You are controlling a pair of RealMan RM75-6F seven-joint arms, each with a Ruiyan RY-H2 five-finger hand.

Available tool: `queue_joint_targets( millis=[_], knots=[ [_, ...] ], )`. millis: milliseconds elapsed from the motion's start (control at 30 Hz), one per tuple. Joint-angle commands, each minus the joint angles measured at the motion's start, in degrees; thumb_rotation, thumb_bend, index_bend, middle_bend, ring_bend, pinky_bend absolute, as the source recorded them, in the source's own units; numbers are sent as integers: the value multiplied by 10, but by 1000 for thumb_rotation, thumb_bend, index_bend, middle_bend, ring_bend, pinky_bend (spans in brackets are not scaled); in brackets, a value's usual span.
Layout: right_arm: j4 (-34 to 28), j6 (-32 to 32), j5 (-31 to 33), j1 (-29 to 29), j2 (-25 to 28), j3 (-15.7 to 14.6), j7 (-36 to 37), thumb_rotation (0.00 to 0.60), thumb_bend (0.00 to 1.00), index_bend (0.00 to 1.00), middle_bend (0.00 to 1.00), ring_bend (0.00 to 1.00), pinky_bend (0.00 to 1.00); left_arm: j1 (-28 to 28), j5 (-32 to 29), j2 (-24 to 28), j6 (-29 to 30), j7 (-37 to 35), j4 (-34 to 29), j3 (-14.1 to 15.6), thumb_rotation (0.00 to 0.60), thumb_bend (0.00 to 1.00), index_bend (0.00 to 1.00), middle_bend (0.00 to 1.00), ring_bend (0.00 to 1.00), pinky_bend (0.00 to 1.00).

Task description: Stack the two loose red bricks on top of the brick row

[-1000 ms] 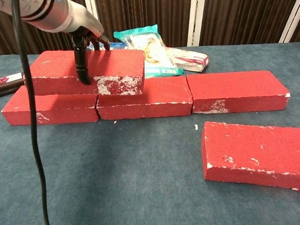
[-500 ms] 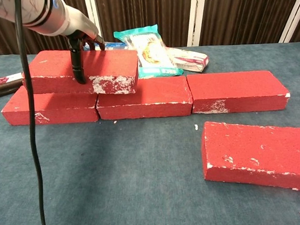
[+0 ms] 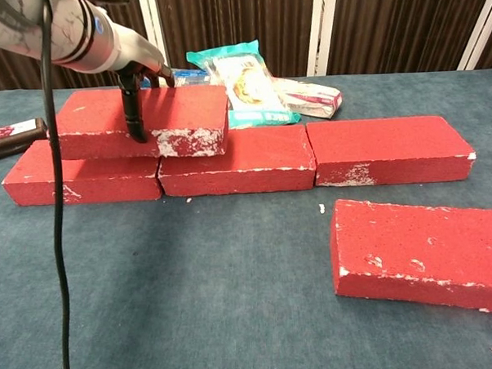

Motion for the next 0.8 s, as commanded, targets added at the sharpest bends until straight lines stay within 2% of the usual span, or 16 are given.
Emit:
queue_joint_targets(
  millis=[33, 400, 800],
  knots=[
    [0, -2, 0, 1, -1, 0, -1, 600, 712, 241, 78, 7, 0, 5, -2, -12, -8, -4, 17, 7, 600, 241, 0, 79, 0, 35],
    [0, -3, 2, 2, -3, 0, -6, 600, 712, 241, 78, 7, 0, 15, 5, -30, -15, -5, 48, 14, 600, 245, 0, 73, 0, 35],
    [0, -2, 2, 2, -4, -1, -9, 600, 712, 241, 78, 7, 0, 22, 20, -37, -16, -2, 53, 17, 600, 245, 0, 63, 0, 32]
  ],
)
